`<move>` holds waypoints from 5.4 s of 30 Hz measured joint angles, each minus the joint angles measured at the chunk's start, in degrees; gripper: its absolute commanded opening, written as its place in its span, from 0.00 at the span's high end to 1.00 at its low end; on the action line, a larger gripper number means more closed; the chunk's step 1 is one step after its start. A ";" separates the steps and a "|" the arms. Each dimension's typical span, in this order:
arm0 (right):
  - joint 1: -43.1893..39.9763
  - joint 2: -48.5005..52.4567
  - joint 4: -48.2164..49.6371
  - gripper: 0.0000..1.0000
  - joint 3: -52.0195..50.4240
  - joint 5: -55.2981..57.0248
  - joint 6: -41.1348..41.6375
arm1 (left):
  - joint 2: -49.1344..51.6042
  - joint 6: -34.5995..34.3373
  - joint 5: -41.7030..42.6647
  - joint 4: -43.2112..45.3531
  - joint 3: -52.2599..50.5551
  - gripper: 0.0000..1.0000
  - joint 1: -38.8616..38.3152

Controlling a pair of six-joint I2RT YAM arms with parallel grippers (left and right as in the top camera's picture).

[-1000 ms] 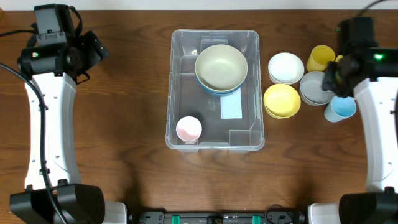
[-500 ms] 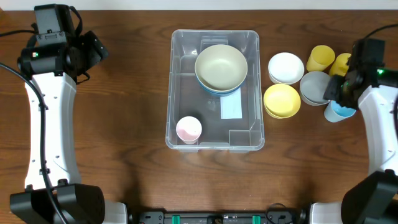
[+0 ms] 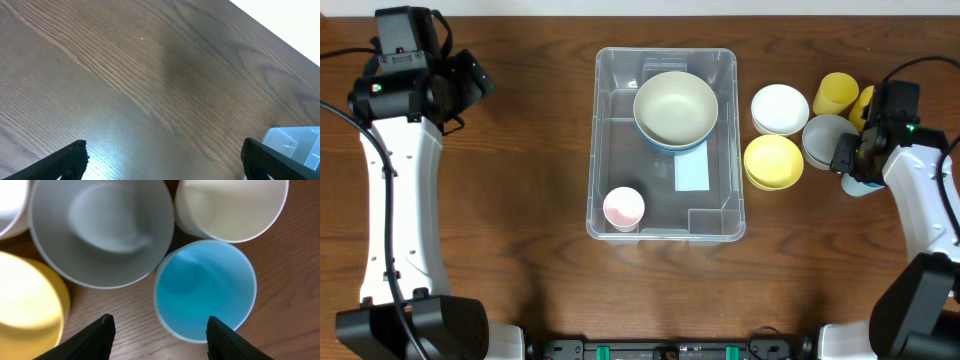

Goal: Pack container
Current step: 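Grasp the light blue cup rim with the right gripper and lift, then carry the light blue cup over the pink cup in the container, then lower the light blue cup onto the pink cup and release, then retract the right gripper back over the right-side cups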

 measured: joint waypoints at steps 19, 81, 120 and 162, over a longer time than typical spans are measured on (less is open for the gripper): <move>-0.90 6.64 1.49 0.81 -0.04 -0.94 -1.29 | 0.00 0.00 -0.02 0.00 0.00 0.02 0.00; 55.19 -18.51 10.12 0.99 -0.15 -10.38 -13.31 | 0.00 -0.02 0.00 0.00 0.00 0.02 0.00; 63.95 -2.25 10.99 0.93 3.69 -17.55 7.17 | 0.00 -0.02 0.00 0.00 0.00 0.02 0.00; 61.29 -2.10 -4.63 0.50 19.06 -7.74 7.54 | 0.00 -0.02 0.00 0.00 0.00 0.02 0.00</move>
